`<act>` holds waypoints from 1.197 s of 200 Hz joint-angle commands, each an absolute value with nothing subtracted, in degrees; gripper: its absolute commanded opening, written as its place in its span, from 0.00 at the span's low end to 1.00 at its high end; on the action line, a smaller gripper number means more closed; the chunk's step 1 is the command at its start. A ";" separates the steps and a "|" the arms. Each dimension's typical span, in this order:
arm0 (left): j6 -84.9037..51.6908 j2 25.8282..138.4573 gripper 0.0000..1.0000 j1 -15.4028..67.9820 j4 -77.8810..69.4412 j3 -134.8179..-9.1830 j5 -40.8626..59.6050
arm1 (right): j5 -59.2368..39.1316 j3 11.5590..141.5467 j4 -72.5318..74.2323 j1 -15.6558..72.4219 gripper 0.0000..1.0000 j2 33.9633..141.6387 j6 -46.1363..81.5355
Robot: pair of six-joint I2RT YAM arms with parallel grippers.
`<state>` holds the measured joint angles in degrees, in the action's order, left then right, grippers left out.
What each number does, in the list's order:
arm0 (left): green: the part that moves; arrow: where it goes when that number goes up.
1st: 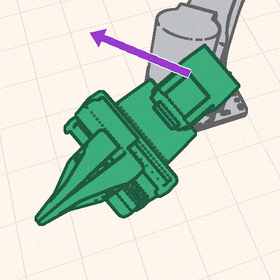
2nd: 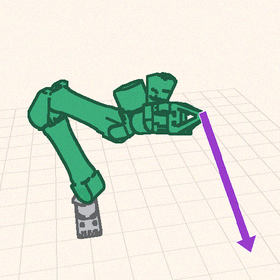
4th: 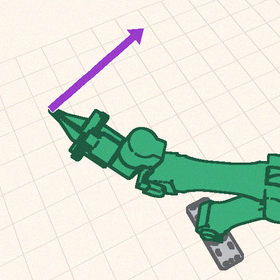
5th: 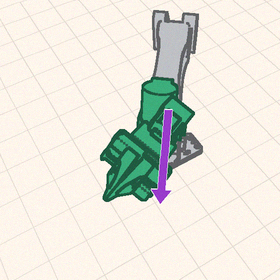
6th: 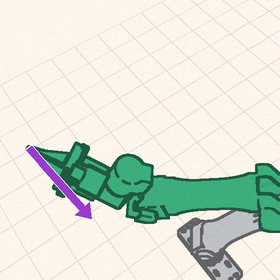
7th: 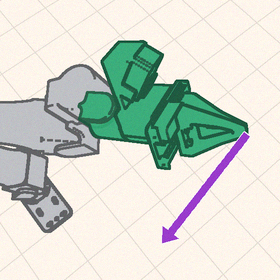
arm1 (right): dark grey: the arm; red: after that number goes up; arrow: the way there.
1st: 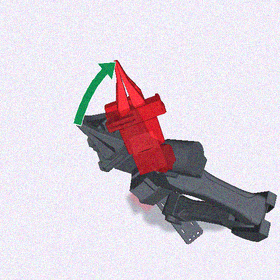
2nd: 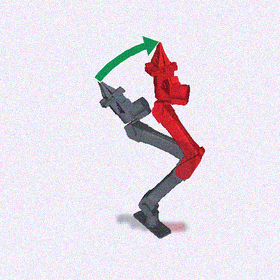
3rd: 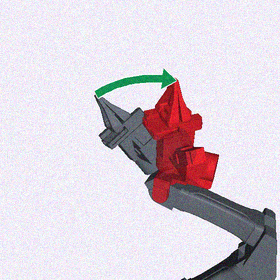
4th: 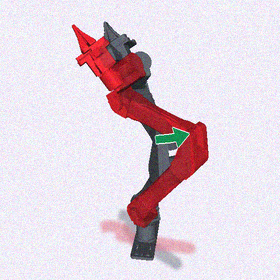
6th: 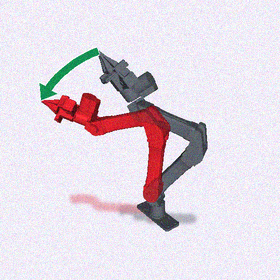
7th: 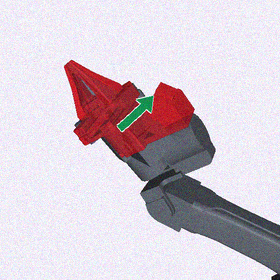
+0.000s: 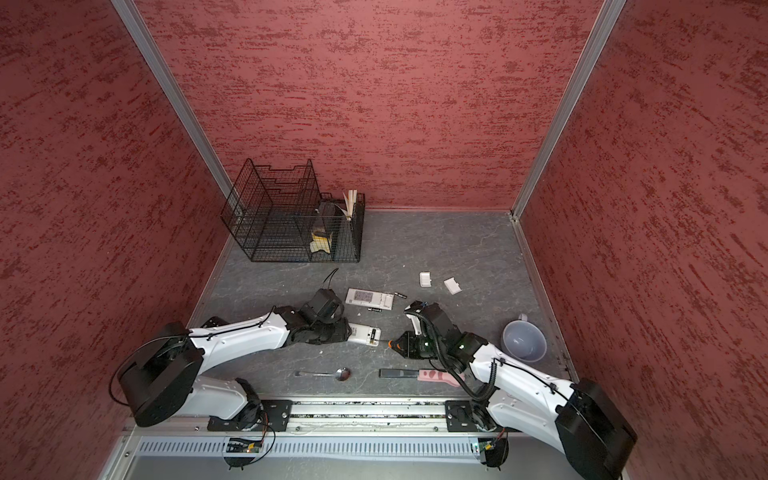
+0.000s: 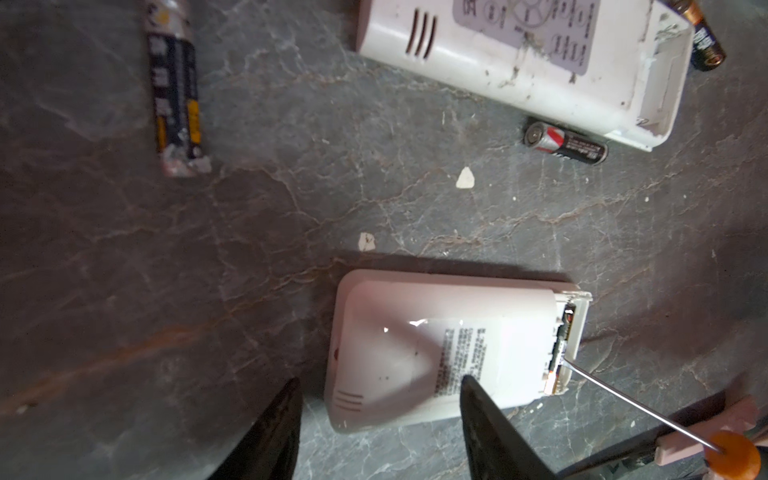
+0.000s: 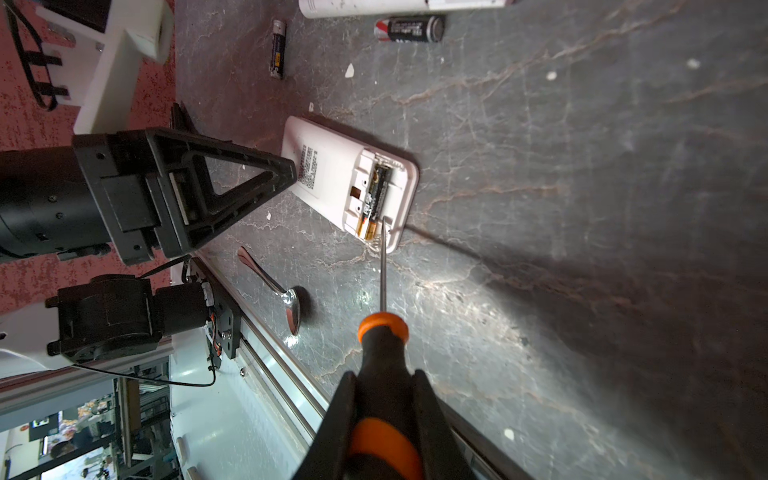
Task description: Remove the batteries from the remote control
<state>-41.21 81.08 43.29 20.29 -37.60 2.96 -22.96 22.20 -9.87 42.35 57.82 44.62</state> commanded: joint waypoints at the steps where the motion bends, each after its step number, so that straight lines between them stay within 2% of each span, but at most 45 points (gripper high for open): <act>1: -40.25 82.08 0.59 43.25 18.95 -37.72 3.34 | -23.44 21.62 -7.04 42.80 0.00 58.03 45.35; 239: -39.68 88.91 0.51 45.79 20.38 -40.69 0.70 | -25.48 20.21 0.78 42.80 0.00 60.73 46.03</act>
